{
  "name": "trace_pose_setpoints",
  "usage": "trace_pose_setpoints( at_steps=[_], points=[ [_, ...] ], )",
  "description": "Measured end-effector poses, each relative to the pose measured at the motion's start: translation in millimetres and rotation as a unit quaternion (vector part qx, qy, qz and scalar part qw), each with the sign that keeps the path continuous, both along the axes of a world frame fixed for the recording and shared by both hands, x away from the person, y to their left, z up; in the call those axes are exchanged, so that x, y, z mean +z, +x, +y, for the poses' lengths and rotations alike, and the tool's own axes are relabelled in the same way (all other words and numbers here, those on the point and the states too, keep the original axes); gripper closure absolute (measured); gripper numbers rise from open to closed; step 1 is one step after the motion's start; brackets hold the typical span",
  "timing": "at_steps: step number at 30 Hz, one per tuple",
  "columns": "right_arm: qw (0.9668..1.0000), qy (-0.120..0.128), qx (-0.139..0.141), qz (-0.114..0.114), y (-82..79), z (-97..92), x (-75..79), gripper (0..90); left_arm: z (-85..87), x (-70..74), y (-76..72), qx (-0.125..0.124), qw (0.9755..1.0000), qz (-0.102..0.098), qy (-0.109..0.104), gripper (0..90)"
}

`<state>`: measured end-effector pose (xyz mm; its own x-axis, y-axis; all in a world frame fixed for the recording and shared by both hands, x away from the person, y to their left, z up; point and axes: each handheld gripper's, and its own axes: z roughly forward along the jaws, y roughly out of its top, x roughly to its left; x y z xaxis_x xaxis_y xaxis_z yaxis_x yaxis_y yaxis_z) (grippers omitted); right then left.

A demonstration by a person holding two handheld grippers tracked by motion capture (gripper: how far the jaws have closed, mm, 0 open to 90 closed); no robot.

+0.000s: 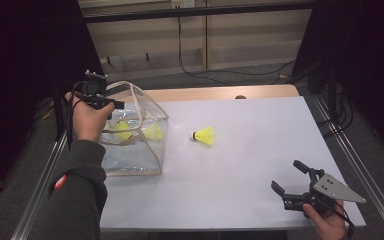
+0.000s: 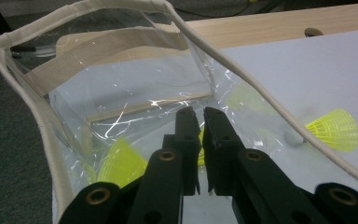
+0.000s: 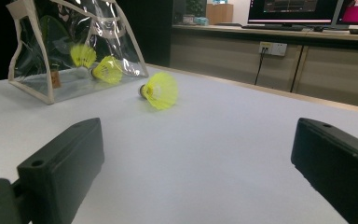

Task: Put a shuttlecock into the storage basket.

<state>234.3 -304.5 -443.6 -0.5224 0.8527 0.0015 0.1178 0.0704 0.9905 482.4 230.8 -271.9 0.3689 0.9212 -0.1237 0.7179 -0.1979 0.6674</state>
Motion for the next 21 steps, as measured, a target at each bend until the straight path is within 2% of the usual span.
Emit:
trace_pose_setpoints(
  at_steps=[9,21],
  points=[
    [1.0,0.0,-0.001,0.0,-0.4,0.0,0.2,2.2,-2.6,3.9,-3.4,-0.004,0.9997,-0.009,-0.022,77.3],
    [1.0,-0.001,-0.002,0.0,-0.8,0.4,0.5,2.3,-3.0,23.7,-11.0,-0.021,0.9992,-0.013,-0.033,67.2]
  ],
)
